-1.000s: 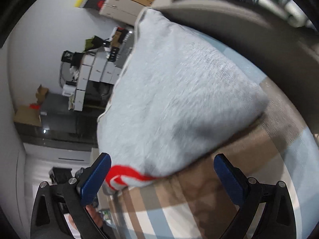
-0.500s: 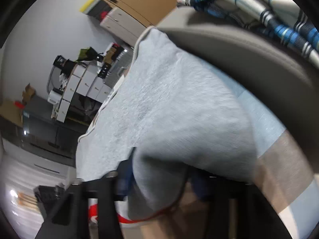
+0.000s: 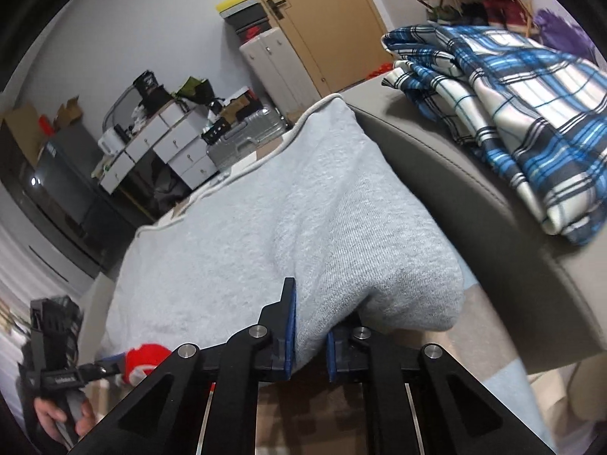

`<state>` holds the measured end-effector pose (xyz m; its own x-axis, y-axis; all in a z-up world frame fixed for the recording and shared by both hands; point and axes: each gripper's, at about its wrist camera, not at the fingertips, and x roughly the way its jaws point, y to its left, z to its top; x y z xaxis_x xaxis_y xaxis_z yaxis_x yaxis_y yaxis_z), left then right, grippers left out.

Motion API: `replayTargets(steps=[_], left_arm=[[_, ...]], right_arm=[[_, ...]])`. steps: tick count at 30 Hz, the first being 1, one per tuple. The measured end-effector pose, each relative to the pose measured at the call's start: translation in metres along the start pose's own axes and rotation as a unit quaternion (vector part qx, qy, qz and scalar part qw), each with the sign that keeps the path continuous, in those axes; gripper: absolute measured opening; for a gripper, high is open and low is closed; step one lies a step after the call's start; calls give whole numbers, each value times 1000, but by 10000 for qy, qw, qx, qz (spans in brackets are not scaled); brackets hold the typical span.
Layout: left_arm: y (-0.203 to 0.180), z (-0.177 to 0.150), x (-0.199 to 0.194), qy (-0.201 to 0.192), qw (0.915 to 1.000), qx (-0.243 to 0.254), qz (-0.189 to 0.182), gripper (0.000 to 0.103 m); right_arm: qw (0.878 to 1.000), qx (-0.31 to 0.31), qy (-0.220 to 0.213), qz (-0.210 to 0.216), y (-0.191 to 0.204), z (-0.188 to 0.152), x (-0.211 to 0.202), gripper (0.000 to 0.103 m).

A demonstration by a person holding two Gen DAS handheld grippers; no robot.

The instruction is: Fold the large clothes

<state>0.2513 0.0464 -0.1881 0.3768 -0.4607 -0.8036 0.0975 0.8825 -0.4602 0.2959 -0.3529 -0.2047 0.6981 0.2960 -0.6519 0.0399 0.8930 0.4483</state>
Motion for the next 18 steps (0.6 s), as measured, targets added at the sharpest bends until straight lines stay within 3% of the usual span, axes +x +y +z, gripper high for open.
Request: replayTargets(steps=[3,6,11,18], left_arm=[[-5,-4,4,273,9996,5,-57,71],[-13,-8,0,159,9994,204,219,72],[-8,-7,-19,-98,9999,-49,74,72],[-21,-14,-29,-340,9938,507,929,72]], right_arm=[[9999,-142,-14,-50,-5,-3,-9,8],[9991,-400,12,-160,-4,-5,-13,8],[9985,-496,106,-209,-5,-5,-9,8],[9981,-490,135,-349,-3,-3,-5,8]])
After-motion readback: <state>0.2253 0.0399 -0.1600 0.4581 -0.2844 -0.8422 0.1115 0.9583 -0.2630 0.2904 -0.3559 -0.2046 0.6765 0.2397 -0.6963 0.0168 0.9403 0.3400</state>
